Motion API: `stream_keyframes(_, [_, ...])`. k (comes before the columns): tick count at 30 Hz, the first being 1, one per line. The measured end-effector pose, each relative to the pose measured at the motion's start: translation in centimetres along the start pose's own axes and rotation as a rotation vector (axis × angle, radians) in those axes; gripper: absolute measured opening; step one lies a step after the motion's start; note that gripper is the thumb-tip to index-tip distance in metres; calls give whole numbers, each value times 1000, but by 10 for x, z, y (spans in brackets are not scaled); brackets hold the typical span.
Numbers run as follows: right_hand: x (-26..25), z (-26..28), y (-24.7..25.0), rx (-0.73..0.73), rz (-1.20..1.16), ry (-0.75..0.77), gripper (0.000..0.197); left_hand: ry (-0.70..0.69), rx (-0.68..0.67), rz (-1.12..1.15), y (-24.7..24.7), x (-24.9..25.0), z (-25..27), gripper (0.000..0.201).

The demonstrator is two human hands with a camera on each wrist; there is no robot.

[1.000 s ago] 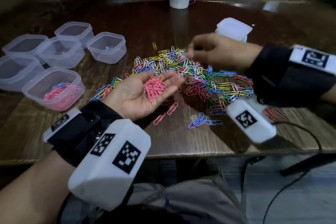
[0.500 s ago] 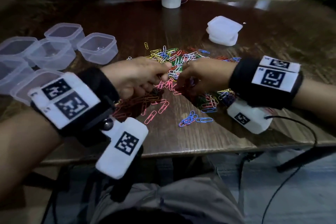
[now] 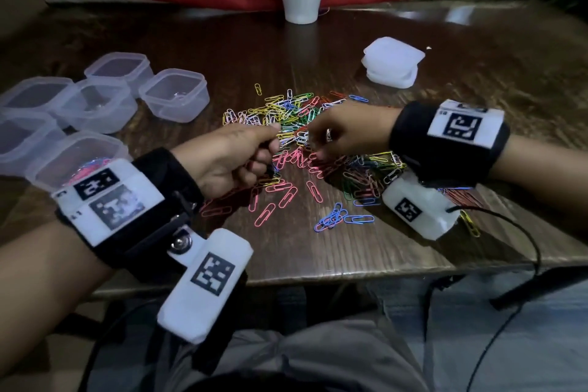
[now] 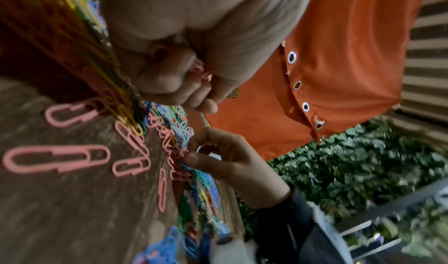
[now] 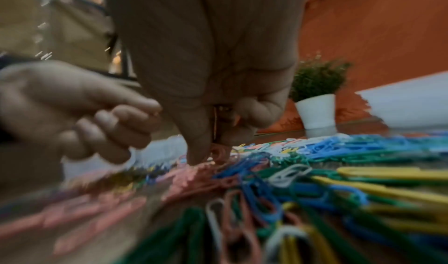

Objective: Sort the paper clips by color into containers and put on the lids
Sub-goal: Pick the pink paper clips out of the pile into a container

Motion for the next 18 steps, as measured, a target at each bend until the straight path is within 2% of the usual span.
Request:
stream_keyframes(1, [2,3,5,30,-112,-10,3,18,-32,125,0,-2,0,40])
stream_keyframes(5, [5,16,9,73,-564,-67,11,137,-202,702,-6,-10,3,41])
stream_keyframes(8, [-10,17,13,139,-784,-27,12,124,-221,1048,-12,-15,3,39])
stream_keyframes(10, [-25,13,19,192,-744,-2,11,84,-244,1135,-20,-17,1,41])
stream_keyframes(14, [-47,4,32,270,-333,39,10,64,-296,1185,-36,-11,4,37])
stream_keyframes(18, [-19,23,62,634,-366,-44,9,122,-327,1309,-31,-10,8,41])
Point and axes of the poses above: each hand's wrist, its own z-axis away from the middle knuckle, its own y-axis out of the back of the hand, x = y × z, the point moved 8 cm from there along -z, towards the middle knuckle, and after that the axes turned 10 degrees about y, right-handed, at the moved point
